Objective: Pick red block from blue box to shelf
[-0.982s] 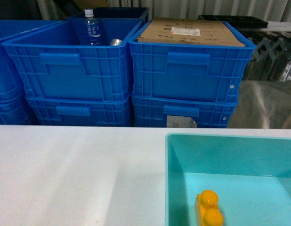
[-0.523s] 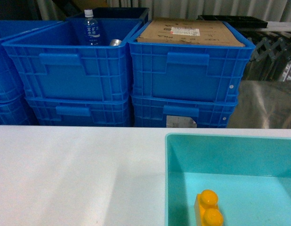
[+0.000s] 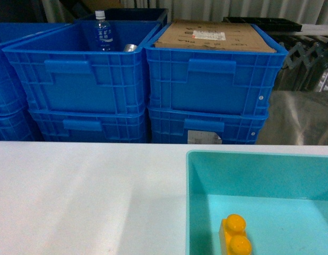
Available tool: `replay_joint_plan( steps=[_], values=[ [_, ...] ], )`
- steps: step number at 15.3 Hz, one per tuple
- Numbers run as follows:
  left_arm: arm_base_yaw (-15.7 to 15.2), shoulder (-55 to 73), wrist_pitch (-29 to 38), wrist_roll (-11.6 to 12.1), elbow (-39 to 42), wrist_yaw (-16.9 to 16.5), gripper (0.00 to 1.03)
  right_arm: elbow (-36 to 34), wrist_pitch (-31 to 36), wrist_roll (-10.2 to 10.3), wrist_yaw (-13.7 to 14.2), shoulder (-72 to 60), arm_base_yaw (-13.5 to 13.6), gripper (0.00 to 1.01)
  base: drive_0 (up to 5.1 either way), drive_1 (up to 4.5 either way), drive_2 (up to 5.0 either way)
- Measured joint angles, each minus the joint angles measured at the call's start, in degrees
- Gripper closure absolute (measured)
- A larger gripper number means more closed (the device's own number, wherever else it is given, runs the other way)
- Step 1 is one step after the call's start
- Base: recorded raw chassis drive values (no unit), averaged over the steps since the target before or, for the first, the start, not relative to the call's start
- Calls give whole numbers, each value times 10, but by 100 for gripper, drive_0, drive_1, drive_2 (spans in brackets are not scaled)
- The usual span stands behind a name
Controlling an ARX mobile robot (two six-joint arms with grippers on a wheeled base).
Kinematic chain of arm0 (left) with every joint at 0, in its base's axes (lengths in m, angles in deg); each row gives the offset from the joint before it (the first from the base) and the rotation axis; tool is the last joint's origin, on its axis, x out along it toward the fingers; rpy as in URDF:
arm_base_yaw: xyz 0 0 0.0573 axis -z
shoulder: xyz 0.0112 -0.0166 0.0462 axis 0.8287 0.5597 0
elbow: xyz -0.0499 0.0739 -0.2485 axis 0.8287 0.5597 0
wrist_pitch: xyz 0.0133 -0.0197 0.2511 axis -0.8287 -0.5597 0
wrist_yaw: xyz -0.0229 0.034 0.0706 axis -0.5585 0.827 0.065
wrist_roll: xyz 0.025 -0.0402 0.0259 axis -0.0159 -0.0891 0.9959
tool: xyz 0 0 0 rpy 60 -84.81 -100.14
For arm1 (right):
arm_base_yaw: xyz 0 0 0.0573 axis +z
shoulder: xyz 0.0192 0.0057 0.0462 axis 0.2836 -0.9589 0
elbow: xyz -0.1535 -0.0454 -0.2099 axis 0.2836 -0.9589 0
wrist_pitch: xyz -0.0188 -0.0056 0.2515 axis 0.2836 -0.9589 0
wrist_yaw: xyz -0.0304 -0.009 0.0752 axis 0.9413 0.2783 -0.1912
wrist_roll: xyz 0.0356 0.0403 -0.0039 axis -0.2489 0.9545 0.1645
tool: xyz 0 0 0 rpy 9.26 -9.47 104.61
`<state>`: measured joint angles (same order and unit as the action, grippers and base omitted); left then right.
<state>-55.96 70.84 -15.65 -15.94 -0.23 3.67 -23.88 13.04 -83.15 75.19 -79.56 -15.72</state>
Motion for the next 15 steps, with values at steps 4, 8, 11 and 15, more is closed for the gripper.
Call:
replay_joint_plan(
  steps=[4, 8, 11, 15],
  values=[
    [0, 0, 0, 0, 0, 0, 5, 0, 0, 0, 0, 0, 0, 73, -97, -97, -97],
    [0, 0, 0, 0, 0, 0, 5, 0, 0, 0, 0, 0, 0, 73, -189, -189, -189],
    [0, 0, 0, 0, 0, 0, 5, 0, 0, 0, 0, 0, 0, 73, -149, -149, -149],
    [0, 0, 0, 0, 0, 0, 5, 0, 0, 0, 0, 0, 0, 73, -153, -153, -153]
  ],
)
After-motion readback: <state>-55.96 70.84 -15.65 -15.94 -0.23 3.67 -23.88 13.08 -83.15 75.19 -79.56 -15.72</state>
